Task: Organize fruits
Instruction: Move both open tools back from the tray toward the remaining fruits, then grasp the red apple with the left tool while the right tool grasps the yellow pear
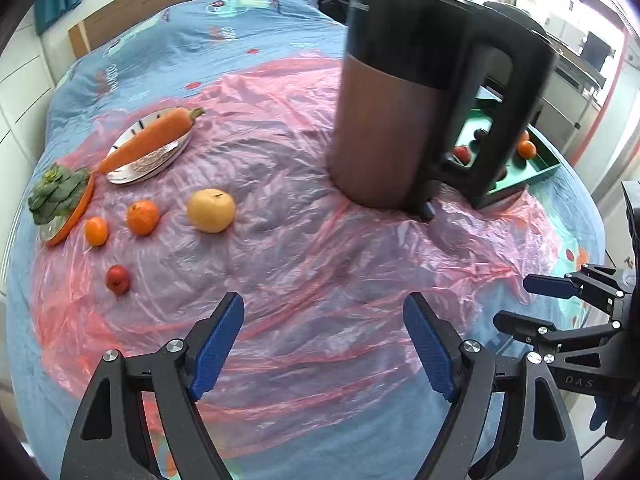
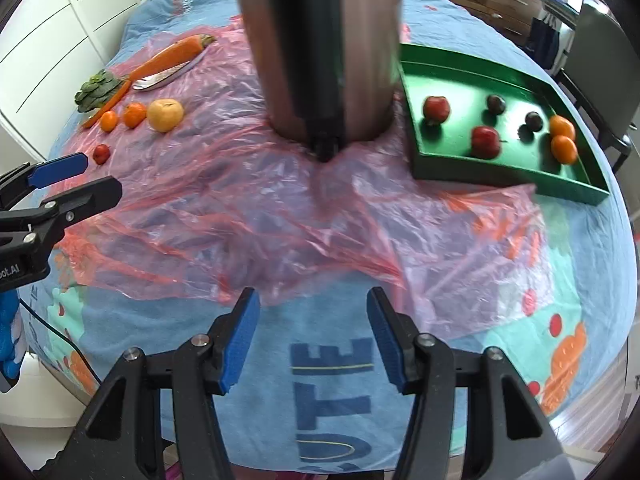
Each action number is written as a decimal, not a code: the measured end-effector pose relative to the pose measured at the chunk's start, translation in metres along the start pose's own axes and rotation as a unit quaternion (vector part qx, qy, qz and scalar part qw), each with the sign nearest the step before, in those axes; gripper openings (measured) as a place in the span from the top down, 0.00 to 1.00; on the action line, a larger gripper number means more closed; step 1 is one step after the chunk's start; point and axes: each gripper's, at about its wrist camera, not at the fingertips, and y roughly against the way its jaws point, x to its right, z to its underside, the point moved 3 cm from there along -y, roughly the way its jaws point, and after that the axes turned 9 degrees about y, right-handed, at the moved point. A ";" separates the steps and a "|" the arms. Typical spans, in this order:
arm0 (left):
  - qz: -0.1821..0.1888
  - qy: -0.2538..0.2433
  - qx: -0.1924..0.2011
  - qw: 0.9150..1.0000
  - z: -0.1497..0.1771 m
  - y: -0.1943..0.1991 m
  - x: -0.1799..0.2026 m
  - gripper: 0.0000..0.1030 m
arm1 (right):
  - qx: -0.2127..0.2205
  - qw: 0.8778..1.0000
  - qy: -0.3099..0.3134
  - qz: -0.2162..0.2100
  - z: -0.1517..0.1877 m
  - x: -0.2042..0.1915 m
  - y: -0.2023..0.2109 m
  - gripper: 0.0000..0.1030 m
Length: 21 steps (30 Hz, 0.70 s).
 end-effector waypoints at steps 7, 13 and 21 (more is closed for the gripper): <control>-0.035 0.101 -0.007 0.994 -0.003 -0.005 -0.090 0.25 | 0.022 0.997 0.063 -0.035 -0.053 -0.059 -0.019 0.29; -0.058 0.194 0.001 0.979 -0.013 -0.018 -0.169 0.25 | 0.050 0.990 0.114 -0.063 -0.108 -0.110 -0.043 0.29; -0.063 0.260 0.000 0.963 -0.024 -0.050 -0.230 0.30 | 0.062 0.983 0.155 -0.073 -0.170 -0.153 -0.083 0.29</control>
